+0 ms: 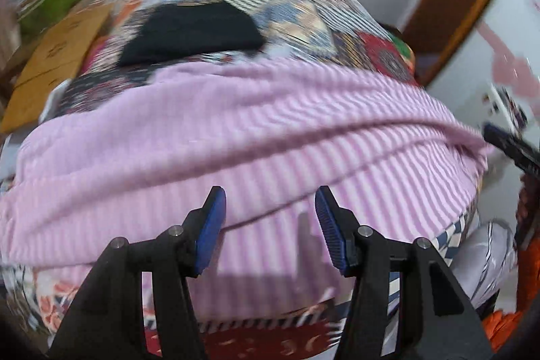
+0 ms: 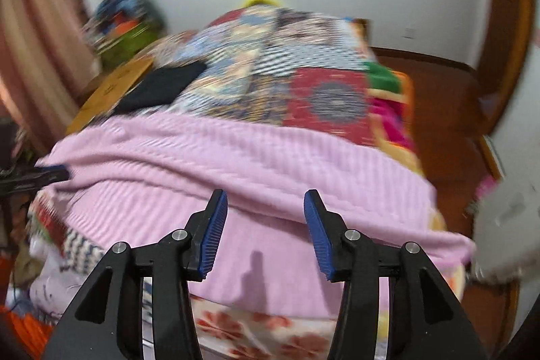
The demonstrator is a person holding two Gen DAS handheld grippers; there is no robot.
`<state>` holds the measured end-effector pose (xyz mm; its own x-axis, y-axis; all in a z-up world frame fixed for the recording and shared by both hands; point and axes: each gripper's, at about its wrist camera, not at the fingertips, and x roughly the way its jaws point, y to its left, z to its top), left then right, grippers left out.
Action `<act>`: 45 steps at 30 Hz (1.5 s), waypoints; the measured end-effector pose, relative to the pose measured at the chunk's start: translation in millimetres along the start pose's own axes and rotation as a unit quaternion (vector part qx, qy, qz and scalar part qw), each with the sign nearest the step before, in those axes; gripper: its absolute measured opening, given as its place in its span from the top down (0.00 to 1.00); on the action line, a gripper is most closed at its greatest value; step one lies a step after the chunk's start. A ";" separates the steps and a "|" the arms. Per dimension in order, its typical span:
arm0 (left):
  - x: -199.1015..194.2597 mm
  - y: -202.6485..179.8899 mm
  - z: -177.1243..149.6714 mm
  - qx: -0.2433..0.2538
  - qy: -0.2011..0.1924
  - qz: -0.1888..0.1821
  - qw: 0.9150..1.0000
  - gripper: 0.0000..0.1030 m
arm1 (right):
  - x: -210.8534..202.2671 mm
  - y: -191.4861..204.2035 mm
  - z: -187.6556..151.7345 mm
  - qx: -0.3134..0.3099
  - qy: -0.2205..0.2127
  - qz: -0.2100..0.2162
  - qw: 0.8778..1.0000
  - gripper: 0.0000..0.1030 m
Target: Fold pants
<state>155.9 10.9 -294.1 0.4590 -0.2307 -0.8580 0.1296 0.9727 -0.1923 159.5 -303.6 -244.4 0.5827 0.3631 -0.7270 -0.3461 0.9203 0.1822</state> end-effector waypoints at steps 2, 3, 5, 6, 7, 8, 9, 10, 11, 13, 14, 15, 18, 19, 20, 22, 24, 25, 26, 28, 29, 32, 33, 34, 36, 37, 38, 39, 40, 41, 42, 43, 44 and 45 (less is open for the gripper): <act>10.3 -17.2 2.2 0.026 0.007 -0.004 1.000 0.47 | 11.8 15.7 2.3 -0.022 0.010 0.021 0.999 0.54; 16.0 -24.5 3.3 0.037 0.012 -0.007 0.999 0.47 | 18.7 25.0 2.5 -0.036 0.017 0.033 0.999 0.54; 24.3 -32.7 4.1 0.049 0.020 -0.008 0.999 0.47 | 30.2 37.8 3.8 -0.058 0.027 0.049 0.997 0.54; 29.1 -35.9 6.1 0.054 0.022 -0.007 0.998 0.47 | 37.7 44.3 4.7 -0.069 0.033 0.057 0.995 0.54; 31.6 -34.9 8.1 0.056 0.021 -0.006 0.998 0.47 | 44.8 50.3 5.6 -0.080 0.040 0.065 0.994 0.54; 33.4 -35.8 10.3 0.057 0.019 -0.007 0.998 0.47 | 48.7 54.7 6.2 -0.087 0.043 0.068 0.993 0.54; 35.9 -35.8 13.8 0.057 0.018 -0.008 0.998 0.47 | 53.8 59.1 7.2 -0.096 0.047 0.072 0.992 0.54; 38.9 -35.1 17.7 0.055 0.017 -0.010 0.998 0.47 | 58.0 61.8 7.8 -0.103 0.050 0.074 0.991 0.54; 41.3 -34.3 20.4 0.053 0.016 -0.012 0.998 0.47 | 63.4 64.2 8.9 -0.110 0.055 0.077 0.989 0.54; 46.5 -32.8 24.2 0.050 0.014 -0.015 0.999 0.47 | 71.8 64.3 11.8 -0.116 0.064 0.077 0.988 0.54; 49.2 -32.4 26.4 0.049 0.013 -0.015 0.999 0.47 | 76.6 64.2 13.1 -0.118 0.070 0.075 0.988 0.54; 50.4 -31.4 27.6 0.049 0.012 -0.016 0.999 0.47 | 80.9 63.5 15.5 -0.119 0.072 0.074 0.987 0.54; 54.7 -29.5 32.4 0.047 0.008 -0.017 0.999 0.47 | 89.6 61.6 22.2 -0.114 0.074 0.077 0.988 0.54; 55.9 -28.1 33.5 0.045 0.006 -0.020 0.999 0.47 | 93.2 61.6 25.4 -0.110 0.075 0.079 0.988 0.56; 56.9 -27.2 34.2 0.044 0.006 -0.023 0.999 0.50 | 95.5 60.9 28.0 -0.104 0.076 0.080 0.988 0.59; 57.5 -26.1 35.1 0.039 0.004 -0.029 0.999 0.56 | 100.1 57.1 31.1 -0.086 0.077 0.087 0.989 0.69; 56.5 -25.8 34.8 0.035 0.002 -0.033 0.999 0.66 | 99.7 56.2 33.1 -0.077 0.075 0.095 0.990 0.78; 55.4 -26.8 34.9 0.036 0.001 -0.033 0.999 0.69 | 99.4 56.3 34.2 -0.074 0.071 0.094 0.990 0.84; 54.5 -27.9 35.3 0.037 0.000 -0.031 0.999 0.75 | 96.9 57.4 34.0 -0.071 0.068 0.100 0.990 0.86; 51.7 -31.5 35.6 0.044 0.001 -0.028 0.999 0.80 | 94.5 59.9 34.6 -0.072 0.066 0.103 0.990 0.90; 49.3 -33.2 35.1 0.048 -0.001 -0.027 0.998 0.84 | 91.8 61.5 35.0 -0.075 0.063 0.103 0.990 0.91; 42.3 -34.6 32.2 0.054 -0.003 -0.025 0.998 0.91 | 80.0 66.4 35.4 -0.080 0.051 0.114 0.989 0.92; 39.2 -34.0 31.2 0.052 -0.004 -0.028 0.998 0.92 | 73.8 69.1 35.3 -0.080 0.046 0.119 0.989 0.93; 34.2 -32.7 29.7 0.049 -0.006 -0.031 0.998 0.93 | 68.0 72.5 34.5 -0.082 0.040 0.120 0.989 0.92; 23.8 -32.9 26.2 0.049 -0.012 -0.033 0.998 0.93 | 59.7 76.7 32.5 -0.088 0.033 0.123 0.988 0.93; 19.0 -34.1 25.0 0.050 -0.016 -0.032 0.998 0.94 | 55.8 78.3 31.3 -0.090 0.031 0.124 0.988 0.93; 13.9 -35.4 23.4 0.052 -0.020 -0.031 0.998 0.94 | 52.2 79.9 29.9 -0.091 0.030 0.126 0.987 0.93; 8.9 -37.0 21.4 0.055 -0.023 -0.029 0.998 0.94 | 47.9 81.6 28.2 -0.092 0.028 0.128 0.987 0.93; 2.0 -39.1 18.7 0.058 -0.027 -0.028 0.998 0.94 | 44.2 82.3 26.8 -0.092 0.025 0.130 0.987 0.93; -2.0 -40.2 17.0 0.060 -0.030 -0.029 0.997 0.94 | 40.5 83.1 25.5 -0.093 0.024 0.131 0.987 0.93; -6.7 -41.8 15.7 0.061 -0.031 -0.030 0.997 0.94 | 36.4 84.5 23.8 -0.094 0.023 0.130 0.987 0.93; -12.3 -43.8 13.2 0.061 -0.034 -0.029 0.997 0.94 | 32.0 85.2 22.0 -0.095 0.021 0.131 0.987 0.93; -16.3 -45.2 11.3 0.062 -0.036 -0.029 0.997 0.94 | 28.9 85.1 20.5 -0.094 0.020 0.134 0.986 0.93; -20.6 -47.0 9.1 0.064 -0.038 -0.030 0.997 0.94 | 25.3 85.0 18.8 -0.093 0.019 0.135 0.986 0.93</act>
<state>148.4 -30.2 -263.1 0.5125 -0.2934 -0.8070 0.2673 0.9476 -0.1748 158.6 -213.4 -234.8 0.4231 0.5827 -0.6939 -0.6163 0.7465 0.2511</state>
